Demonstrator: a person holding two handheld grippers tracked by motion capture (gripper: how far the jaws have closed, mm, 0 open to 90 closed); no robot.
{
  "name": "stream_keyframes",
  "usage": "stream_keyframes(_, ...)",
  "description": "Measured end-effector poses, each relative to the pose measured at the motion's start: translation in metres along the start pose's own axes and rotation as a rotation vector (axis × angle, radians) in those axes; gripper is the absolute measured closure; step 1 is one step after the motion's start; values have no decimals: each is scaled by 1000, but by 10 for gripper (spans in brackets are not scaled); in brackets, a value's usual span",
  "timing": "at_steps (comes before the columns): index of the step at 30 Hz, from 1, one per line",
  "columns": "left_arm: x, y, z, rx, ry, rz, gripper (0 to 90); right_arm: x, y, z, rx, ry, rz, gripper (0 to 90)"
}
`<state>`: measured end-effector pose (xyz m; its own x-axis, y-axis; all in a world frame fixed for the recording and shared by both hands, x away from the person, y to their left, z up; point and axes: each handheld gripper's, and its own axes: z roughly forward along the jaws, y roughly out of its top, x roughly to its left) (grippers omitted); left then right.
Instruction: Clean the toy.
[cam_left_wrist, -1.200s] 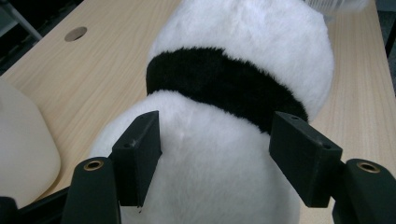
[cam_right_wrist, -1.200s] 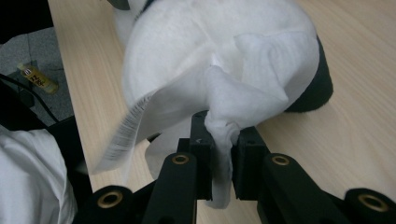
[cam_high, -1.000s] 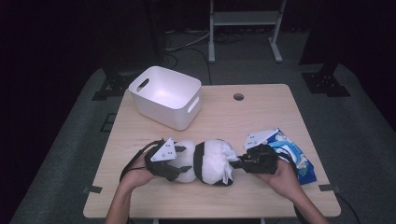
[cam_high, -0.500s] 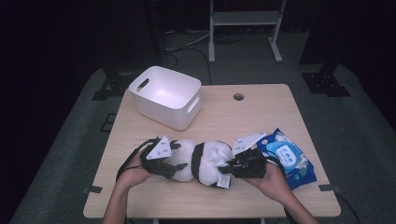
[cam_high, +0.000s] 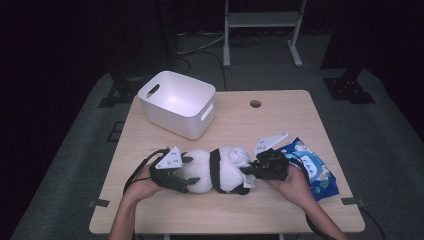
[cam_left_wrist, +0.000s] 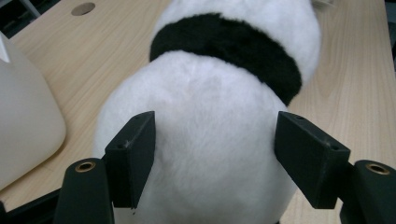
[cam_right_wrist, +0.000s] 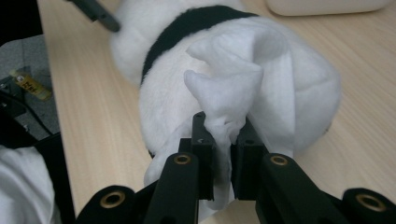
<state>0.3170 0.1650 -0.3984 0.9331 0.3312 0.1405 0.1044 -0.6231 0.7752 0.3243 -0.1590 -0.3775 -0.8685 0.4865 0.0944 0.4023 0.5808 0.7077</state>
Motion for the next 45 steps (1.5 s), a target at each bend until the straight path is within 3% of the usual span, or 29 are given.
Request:
stream_keyframes(5, -6, 5, 4, 25, -21, 31, 293, -14, 0, -1, 0, -39, 27, 807)
stream_keyframes(11, -13, 10, 11, 21, -54, 50, 302, -27, -4, -5, 5, -87, 55, 807)
stream_keyframes(17, -20, 18, 16, 33, -68, 86, 304, -37, -9, -11, -7, -106, 93, 807)
stream_keyframes(21, -17, 19, 10, 23, -55, 79, 305, -30, -11, -19, -28, -89, 77, 806)
stream_keyframes(27, -12, 25, 6, 24, -49, 85, 303, -9, -17, -26, -39, -45, 40, 806)
stream_keyframes(35, 6, 31, 1, 21, -41, 60, 303, 15, -23, -21, -26, 12, -9, 805)
stream_keyframes(38, 14, 31, 2, 54, -32, 48, 303, 18, -25, -11, 10, 29, -22, 805)
stream_keyframes(41, 18, 29, 7, 87, -68, 32, 302, 17, -26, -2, 35, 18, -24, 805)
stream_keyframes(45, 16, 26, 13, 89, -123, 3, 303, 7, -27, 0, 34, -3, 6, 805)
